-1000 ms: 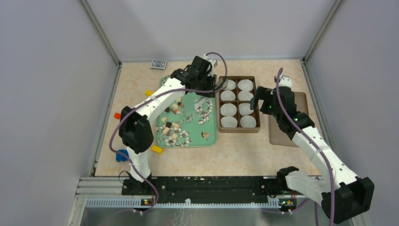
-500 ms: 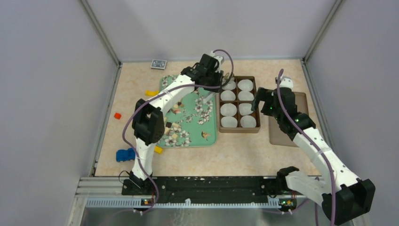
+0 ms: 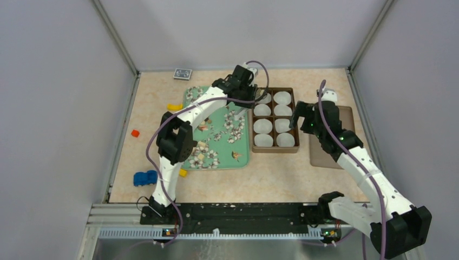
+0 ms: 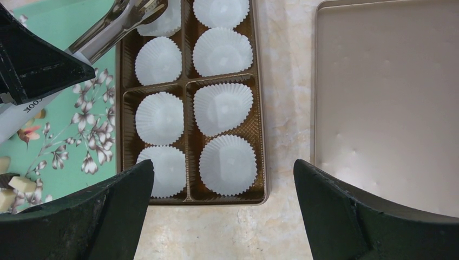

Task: Pack the chocolate

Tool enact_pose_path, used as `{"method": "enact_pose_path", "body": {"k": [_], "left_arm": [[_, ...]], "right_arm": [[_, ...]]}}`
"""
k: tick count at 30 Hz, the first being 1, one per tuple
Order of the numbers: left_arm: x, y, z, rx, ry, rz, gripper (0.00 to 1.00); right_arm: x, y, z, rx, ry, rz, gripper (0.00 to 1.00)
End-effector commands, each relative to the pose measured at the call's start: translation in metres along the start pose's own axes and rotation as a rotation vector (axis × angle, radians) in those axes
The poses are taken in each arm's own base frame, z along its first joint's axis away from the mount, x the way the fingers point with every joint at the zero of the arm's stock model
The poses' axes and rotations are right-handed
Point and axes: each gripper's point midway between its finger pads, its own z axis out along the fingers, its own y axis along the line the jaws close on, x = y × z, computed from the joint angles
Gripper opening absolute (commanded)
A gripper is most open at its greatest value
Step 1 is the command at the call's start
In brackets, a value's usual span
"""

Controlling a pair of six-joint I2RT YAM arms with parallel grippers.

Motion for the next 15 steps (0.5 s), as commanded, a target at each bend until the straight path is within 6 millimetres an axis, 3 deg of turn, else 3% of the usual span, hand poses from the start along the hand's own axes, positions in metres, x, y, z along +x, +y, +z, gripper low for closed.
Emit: {"method": "enact_pose_path", "body": {"k": [1,15], "left_arm": [[-0.0379,-0.0149,-0.012,0.033,-0.12,0.003,0.34],[-0.0395,-0.0167,-0.0155,0.04,-0.127,0.004,0.42]], "right_arm": [[-0.0235,0.0057,-0.0094,-0.016,-0.069,0.01,0.98],[-0.023,0.0074,-0.0083,-0.023,-0.066,0.013,0.98]]}}
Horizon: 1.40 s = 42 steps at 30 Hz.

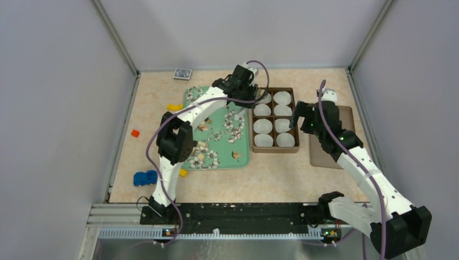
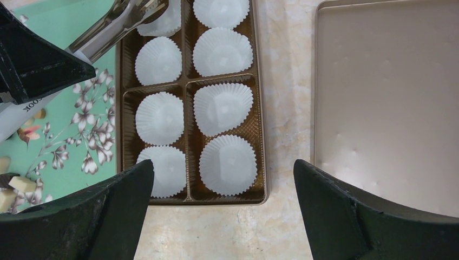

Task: Pack the chocolate

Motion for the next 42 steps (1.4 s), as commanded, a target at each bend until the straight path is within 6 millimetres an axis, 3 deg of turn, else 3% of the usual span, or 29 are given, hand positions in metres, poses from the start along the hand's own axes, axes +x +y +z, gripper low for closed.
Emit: {"method": "enact_pose_path", "body": {"k": [1,8,17,26,30,35,42], "left_arm": [[-0.038,-0.016,-0.016,0.039,-0.123,0.005,0.43],[-0.039,-0.016,-0.017,0.039,-0.125,0.007,0.48],[-0.047,-0.02,-0.029,0.05,-0.155,0.005,0.41],[-0.072,-0.028,-0.069,0.051,-0.25,0.023,0.41],[-0.074,-0.027,-0.091,0.037,-0.272,0.027,0.38],[-0.043,0.005,-0.122,-0.102,-0.256,0.015,0.37],[0.041,0.07,-0.162,-0.352,-0.168,-0.07,0.39]], "right_arm": [[-0.024,0.007,-0.008,-0.022,-0.067,0.013,0.98],[-0.024,0.008,-0.009,-0.027,-0.066,0.015,0.98],[-0.024,0.01,-0.007,-0.033,-0.064,0.017,0.98],[-0.025,0.011,-0.008,-0.035,-0.065,0.018,0.98],[-0.025,0.011,-0.009,-0.036,-0.066,0.019,0.98],[-0.026,0.013,-0.008,-0.048,-0.07,0.022,0.98],[-0.024,0.021,0.001,-0.08,-0.057,0.02,0.98]]}}
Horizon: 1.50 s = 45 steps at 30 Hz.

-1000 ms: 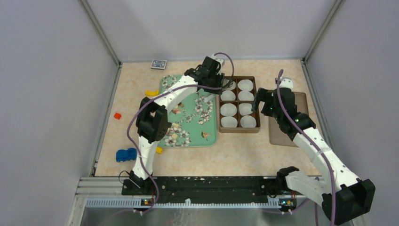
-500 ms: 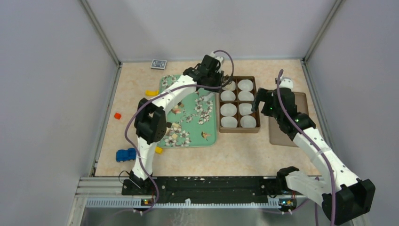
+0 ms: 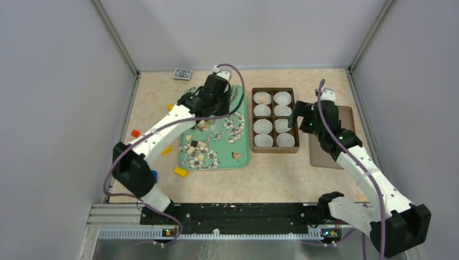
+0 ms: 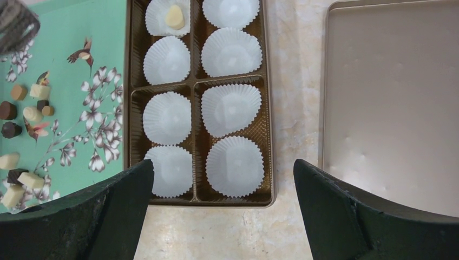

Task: Pack the chocolate

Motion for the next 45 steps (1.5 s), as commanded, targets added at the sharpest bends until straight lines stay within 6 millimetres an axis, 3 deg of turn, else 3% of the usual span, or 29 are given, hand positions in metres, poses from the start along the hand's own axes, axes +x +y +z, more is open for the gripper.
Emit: {"method": "enact_pose_path", "body": {"k": [1,6,18,29,45], "left_arm": [[0.033,0.049,-0.028,-0.186,0.015,-0.051,0.4],[0.066,0.077,-0.033,-0.257,0.079,-0.096,0.41],[0.079,0.109,-0.026,-0.322,0.133,-0.068,0.45],[0.091,0.107,-0.005,-0.297,0.19,-0.04,0.47],[0.103,0.118,0.01,-0.234,0.235,-0.073,0.48]], "right_arm": [[-0.023,0.018,0.001,-0.06,-0.056,0.017,0.98],[-0.021,0.023,0.008,-0.081,-0.045,0.021,0.98],[-0.02,0.027,0.01,-0.096,-0.033,0.017,0.98],[-0.023,0.028,0.009,-0.096,-0.036,0.017,0.98],[-0.018,0.025,0.01,-0.091,-0.031,0.027,0.98]]}}
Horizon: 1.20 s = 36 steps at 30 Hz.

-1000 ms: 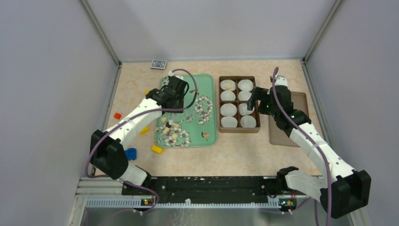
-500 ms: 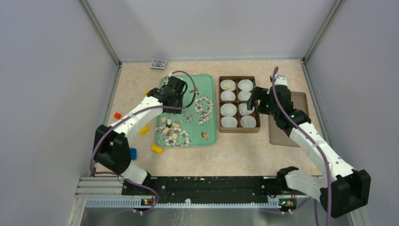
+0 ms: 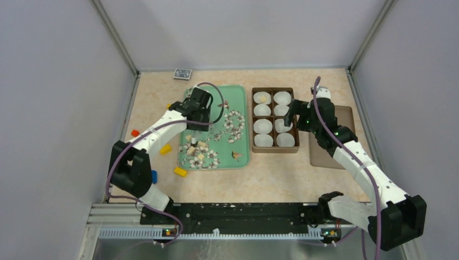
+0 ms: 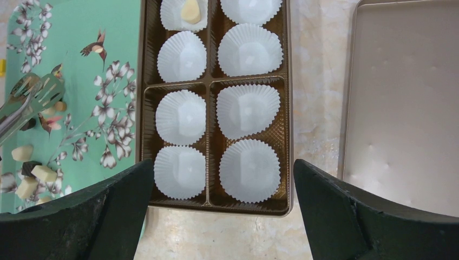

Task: Pack the chocolate

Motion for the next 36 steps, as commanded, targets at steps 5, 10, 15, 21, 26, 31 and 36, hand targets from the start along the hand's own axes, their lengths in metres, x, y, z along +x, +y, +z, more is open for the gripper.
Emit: {"method": "enact_pose_path", "body": {"k": [5,10,15,21,26,31,36], "left_arm": [[-0.005,0.003,0.01,0.062,0.023,-0.04,0.49],[-0.001,0.0,0.013,0.083,0.038,-0.032,0.47],[-0.001,-0.003,0.017,0.093,0.053,-0.025,0.46],[-0.004,-0.007,0.016,0.11,0.062,-0.03,0.35],[-0.014,-0.013,0.006,0.148,0.043,-0.032,0.26],[-0.038,-0.026,-0.016,0.221,-0.017,-0.018,0.19],[-0.065,-0.056,-0.039,0.262,-0.108,0.024,0.16]], "right_arm": [[-0.023,0.011,-0.006,-0.035,-0.065,0.016,0.98],[-0.02,0.01,-0.006,-0.035,-0.063,0.023,0.98],[-0.02,0.01,-0.007,-0.033,-0.064,0.024,0.98],[-0.021,0.009,-0.009,-0.032,-0.068,0.027,0.98],[-0.021,0.009,-0.01,-0.03,-0.069,0.03,0.98],[-0.024,0.008,-0.012,-0.023,-0.078,0.027,0.98],[-0.03,0.001,-0.018,0.014,-0.101,0.028,0.98]]}}
